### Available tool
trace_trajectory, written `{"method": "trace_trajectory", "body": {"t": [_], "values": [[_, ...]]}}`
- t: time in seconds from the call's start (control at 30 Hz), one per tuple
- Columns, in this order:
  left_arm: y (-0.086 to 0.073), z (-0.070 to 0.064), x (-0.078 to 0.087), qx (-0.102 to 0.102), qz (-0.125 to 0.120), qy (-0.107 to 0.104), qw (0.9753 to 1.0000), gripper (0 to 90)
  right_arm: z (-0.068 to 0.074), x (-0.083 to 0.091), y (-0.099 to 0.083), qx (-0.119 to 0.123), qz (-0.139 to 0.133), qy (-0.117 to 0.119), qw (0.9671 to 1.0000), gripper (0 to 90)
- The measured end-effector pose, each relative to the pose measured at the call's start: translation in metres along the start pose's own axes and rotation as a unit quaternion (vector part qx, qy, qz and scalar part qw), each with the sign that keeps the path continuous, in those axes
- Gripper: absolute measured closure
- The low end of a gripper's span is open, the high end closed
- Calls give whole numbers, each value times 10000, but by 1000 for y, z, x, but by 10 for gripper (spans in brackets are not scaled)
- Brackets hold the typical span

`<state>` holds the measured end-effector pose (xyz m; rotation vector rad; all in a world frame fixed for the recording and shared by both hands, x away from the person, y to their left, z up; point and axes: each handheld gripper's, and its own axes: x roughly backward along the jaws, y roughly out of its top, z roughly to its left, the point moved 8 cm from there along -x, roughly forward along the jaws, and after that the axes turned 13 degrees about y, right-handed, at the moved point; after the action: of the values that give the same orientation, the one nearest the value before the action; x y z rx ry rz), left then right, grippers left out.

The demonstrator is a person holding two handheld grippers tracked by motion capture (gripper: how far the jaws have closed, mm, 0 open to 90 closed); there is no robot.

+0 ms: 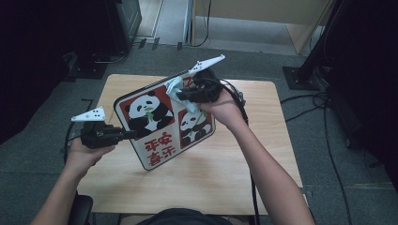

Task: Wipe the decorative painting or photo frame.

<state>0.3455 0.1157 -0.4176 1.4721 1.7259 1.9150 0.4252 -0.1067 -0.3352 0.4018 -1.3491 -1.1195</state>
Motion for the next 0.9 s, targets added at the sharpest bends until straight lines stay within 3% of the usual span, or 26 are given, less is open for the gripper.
{"method": "trace_trajectory", "body": {"t": [0.6, 0.9], "values": [[0, 0, 0, 3, 0, 1, 10000, 787, -3, -11, -24, -144, 77, 82, 9998, 811], [0, 0, 0, -4, -5, -3, 10000, 787, -2, -17, -36, -230, -11, 182, 9996, 811]]}}
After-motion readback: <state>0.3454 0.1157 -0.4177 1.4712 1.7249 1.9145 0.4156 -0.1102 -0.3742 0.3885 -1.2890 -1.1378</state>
